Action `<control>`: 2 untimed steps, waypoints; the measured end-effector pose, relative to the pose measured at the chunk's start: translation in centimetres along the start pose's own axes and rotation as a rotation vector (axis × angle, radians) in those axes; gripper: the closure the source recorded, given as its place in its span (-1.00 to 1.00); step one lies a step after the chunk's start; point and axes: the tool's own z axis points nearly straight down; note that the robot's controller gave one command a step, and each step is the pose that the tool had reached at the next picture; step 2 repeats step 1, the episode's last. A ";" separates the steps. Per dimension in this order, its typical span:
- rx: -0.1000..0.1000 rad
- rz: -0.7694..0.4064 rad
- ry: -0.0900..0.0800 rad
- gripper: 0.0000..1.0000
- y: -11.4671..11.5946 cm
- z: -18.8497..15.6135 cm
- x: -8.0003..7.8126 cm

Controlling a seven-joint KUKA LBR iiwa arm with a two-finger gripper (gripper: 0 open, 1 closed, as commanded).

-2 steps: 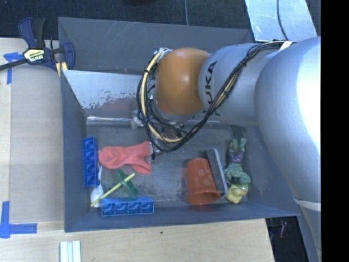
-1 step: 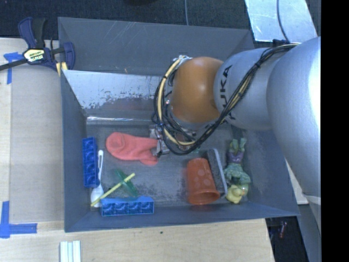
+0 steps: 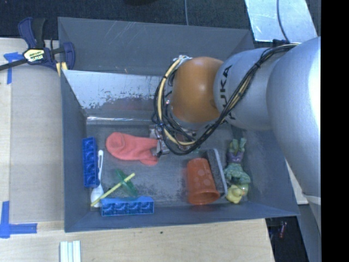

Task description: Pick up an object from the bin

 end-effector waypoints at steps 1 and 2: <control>0.000 -0.051 0.006 1.00 1.4 -5.6 0.2; 0.000 -0.051 0.006 1.00 1.4 -5.6 0.2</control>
Offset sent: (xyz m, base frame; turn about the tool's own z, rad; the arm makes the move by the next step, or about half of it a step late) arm 0.0019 0.0156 0.2171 -0.3338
